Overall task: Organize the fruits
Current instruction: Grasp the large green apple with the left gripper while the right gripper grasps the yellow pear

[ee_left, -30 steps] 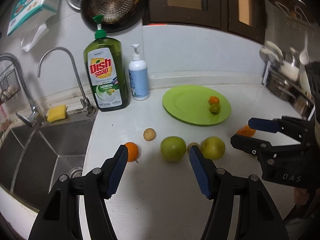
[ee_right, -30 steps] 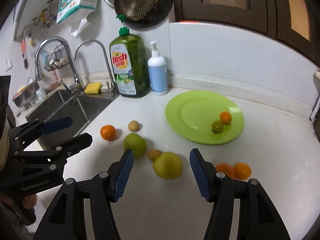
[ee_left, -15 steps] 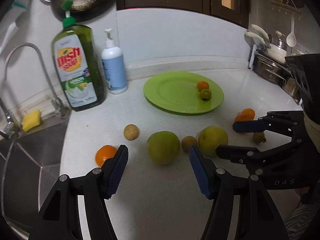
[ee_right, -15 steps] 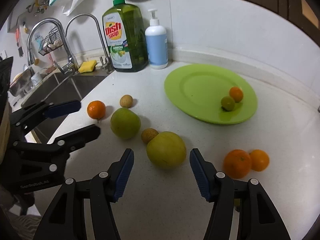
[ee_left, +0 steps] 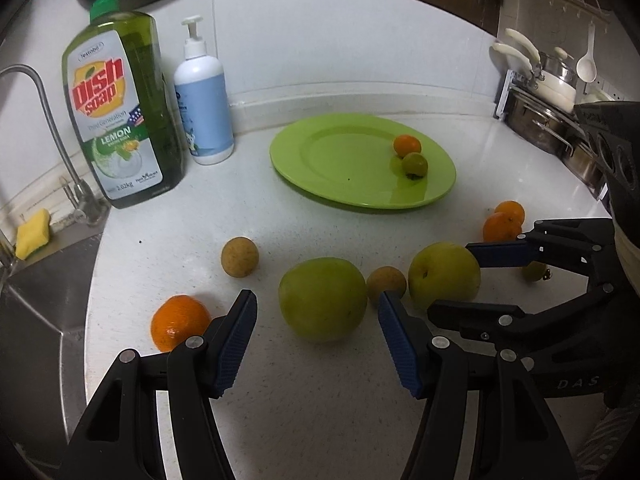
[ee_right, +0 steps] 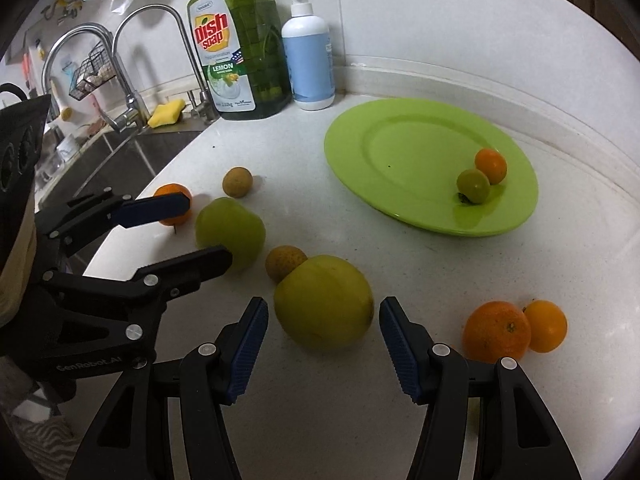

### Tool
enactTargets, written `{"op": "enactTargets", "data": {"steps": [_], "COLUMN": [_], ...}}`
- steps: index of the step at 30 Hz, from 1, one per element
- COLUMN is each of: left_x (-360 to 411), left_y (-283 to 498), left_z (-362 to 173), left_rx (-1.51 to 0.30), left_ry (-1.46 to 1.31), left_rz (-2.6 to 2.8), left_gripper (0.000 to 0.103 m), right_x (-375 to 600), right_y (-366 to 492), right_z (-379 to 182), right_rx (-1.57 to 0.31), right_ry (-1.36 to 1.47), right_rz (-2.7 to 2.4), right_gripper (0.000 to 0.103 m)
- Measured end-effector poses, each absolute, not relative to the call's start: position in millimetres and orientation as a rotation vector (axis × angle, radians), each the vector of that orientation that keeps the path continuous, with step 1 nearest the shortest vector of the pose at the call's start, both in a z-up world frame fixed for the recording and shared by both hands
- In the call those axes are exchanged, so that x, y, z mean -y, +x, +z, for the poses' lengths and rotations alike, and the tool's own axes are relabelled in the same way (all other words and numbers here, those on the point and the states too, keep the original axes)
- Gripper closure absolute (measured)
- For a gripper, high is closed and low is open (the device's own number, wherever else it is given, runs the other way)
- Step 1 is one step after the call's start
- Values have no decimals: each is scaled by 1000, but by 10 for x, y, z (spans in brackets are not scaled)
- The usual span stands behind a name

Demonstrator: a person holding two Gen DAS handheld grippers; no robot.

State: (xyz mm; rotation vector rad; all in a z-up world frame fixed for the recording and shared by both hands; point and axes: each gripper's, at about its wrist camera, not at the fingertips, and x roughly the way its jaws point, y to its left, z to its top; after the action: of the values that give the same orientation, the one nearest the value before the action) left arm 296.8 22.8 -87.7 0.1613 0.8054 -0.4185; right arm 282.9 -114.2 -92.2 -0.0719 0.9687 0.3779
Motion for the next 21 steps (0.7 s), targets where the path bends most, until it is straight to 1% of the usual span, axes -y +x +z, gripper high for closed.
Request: {"op": "enactTargets", "data": {"steps": [6,7,11,13,21], "left_x": [-210,-211,-209,-196,-187], "left_y": [3048,3060,3075,3071,3051], "left_z": [-925,-937,-966,-974,-970], "left_rx": [-827,-834,-848,-855,-859], "left_ry": [151,147,131,128,120], "left_rz": [-409,-408,-406,-415,-393], "left_gripper": [42,45,47,53,54], "right_x": [1127,1126,1145,1144,1135], "right_y": [2875,2882,2896,2901,2884], "right_z": [-941,-946,-957,-958,-958], "right_rx": [-976,-978,-981,-984,-978], "right_ry": [-58,-60,-51,-40,-42], "right_rz": [388,386,384,393,389], "right_gripper": [44,44,45,48,49]}}
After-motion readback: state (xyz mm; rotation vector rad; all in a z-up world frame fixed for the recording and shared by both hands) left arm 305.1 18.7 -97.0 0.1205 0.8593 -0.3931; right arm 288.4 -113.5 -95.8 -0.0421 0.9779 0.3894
